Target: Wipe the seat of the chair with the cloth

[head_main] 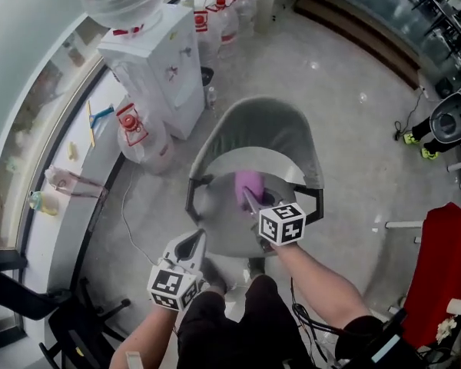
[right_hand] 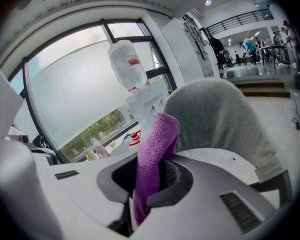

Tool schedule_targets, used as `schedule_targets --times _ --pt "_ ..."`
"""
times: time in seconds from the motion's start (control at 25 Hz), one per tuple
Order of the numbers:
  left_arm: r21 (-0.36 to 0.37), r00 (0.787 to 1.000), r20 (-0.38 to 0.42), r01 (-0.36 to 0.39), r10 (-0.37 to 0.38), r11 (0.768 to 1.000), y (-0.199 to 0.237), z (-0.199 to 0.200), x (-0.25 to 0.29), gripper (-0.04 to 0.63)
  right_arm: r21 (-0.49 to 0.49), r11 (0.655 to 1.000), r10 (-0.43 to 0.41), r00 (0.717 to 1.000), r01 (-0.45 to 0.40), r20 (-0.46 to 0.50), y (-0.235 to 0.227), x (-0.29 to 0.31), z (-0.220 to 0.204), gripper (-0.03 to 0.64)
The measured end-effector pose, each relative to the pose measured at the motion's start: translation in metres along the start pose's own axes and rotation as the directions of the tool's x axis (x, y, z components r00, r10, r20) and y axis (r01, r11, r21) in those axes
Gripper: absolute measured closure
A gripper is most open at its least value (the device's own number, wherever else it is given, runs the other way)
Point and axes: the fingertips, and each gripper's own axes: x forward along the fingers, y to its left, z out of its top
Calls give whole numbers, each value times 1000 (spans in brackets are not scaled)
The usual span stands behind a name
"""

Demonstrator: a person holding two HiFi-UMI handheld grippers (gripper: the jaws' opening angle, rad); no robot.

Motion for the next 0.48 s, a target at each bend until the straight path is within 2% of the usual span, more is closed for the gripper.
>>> schedule_targets --times 0.28,0.48 --pt "104 996 66 59 -66 993 -30 58 -27 598 -65 997 -35 992 43 123 30 -91 61 580" --pt "86 990 116 66 -75 994 -42 94 -53 598 -113 992 -33 977 58 211 59 -146 98 580"
